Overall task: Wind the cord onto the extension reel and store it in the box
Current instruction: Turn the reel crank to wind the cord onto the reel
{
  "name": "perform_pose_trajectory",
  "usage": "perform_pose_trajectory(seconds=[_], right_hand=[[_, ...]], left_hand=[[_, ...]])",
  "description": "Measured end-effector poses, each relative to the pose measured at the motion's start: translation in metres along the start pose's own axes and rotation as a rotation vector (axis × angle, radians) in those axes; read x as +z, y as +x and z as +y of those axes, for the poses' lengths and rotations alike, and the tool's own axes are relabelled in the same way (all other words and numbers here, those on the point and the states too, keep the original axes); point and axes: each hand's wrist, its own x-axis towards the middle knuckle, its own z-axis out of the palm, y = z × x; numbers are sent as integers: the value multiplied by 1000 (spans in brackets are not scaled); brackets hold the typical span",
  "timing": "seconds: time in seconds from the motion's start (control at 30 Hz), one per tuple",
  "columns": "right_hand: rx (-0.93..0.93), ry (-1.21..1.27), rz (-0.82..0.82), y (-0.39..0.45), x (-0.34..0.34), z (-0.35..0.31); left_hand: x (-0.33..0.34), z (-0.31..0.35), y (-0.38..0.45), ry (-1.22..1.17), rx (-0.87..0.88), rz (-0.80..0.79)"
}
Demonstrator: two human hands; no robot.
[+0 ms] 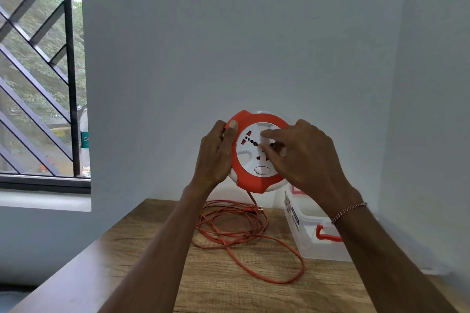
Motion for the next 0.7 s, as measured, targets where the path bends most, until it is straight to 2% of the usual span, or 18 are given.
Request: perform_pose_trajectory(seconds=[0.13,0.23,0.3,0.47,0.7], right_hand=[[-120,-7,-115,3,-2,2],[-141,-25,-246,2,-2,-3],[-146,-59,-269,0,-1,-6],[-159,-144,-200,-2,1,-8],[-26,-168,-44,-9,8,-6]], left_hand=[[-2,1,1,-8,15,9],[-2,1,1,-23,27,-6],[-2,1,1,-28,31,-8],[-1,0,2,-18,26,-1],[-1,0,2,-8,27,10]])
